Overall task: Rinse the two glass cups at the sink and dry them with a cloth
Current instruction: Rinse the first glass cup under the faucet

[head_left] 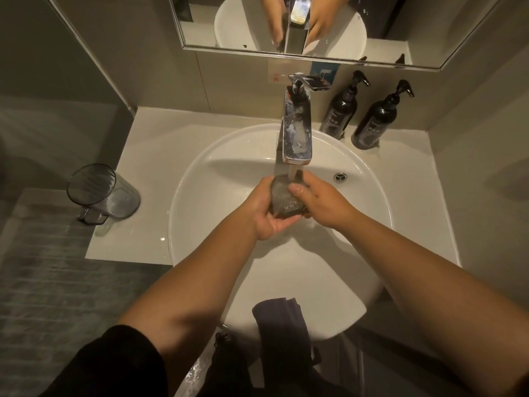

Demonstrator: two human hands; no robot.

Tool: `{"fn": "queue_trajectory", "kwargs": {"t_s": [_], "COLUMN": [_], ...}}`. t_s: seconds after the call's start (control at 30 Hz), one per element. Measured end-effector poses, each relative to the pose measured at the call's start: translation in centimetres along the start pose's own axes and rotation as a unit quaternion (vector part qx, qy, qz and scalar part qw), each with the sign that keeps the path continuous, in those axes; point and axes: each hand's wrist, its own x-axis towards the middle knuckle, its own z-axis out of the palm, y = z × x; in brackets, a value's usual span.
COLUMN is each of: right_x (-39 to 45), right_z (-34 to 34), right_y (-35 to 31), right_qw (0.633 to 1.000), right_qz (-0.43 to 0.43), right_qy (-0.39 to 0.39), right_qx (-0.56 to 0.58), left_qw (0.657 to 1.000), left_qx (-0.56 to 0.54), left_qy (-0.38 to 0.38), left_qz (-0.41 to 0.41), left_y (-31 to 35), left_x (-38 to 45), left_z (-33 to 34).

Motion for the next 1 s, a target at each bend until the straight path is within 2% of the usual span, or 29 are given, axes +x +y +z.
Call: {"fn": "queue_trajectory", "kwargs": {"t_s": [0.17, 0.3, 0.37, 0.4, 0.47, 0.53, 0.6, 0.67, 0.83, 1.0], "right_x": [-0.2, 0.1, 0.6, 1.0, 1.9, 2.5, 3.0, 3.1, 1.7, -0.1], "right_z": [0.2, -1.7, -3.3, -4.2, -6.2, -7.6, -8.1, -8.0, -7.3, -6.1], "right_y": [0.1, -0.4, -1.2, -1.8, -3.8, -6.5, -8.4, -9.1, -7.4, -5.3], "right_qw": [0.998, 0.997, 0.999, 0.997, 0.975, 0.951, 0.937, 0.930, 0.915, 0.939], "right_qz": [-0.051, -0.001, 0.020, 0.011, -0.058, -0.136, -0.179, -0.187, -0.213, -0.152], "right_qy": [-0.047, -0.075, -0.009, 0.056, 0.199, 0.255, 0.226, 0.186, 0.178, 0.177], "right_qx": [0.004, -0.018, -0.031, -0.045, -0.081, -0.111, -0.199, -0.257, -0.294, -0.251], "left_qw": [1.000, 1.000, 1.000, 1.000, 1.000, 1.000, 1.000, 1.000, 1.000, 1.000], "left_qx": [-0.002, 0.015, 0.011, 0.006, 0.000, 0.004, 0.009, 0.006, -0.012, 0.005], "left_qy": [-0.010, -0.012, -0.007, -0.004, 0.001, 0.001, 0.003, 0.002, 0.021, 0.024], "left_qz": [-0.004, -0.011, -0.011, -0.012, -0.012, -0.009, -0.014, -0.017, -0.002, 0.005], "left_y": [-0.1, -0.4, -0.5, -0.5, -0.4, -0.4, -0.5, -0.7, -1.3, -1.4], "left_x": [0.2, 0.4, 0.2, 0.2, 0.1, 0.1, 0.0, -0.1, -0.4, -1.5], "left_z": [-0.2, -0.9, -1.3, -1.5, -1.9, -2.2, -2.4, -2.4, -2.9, -3.4]}}
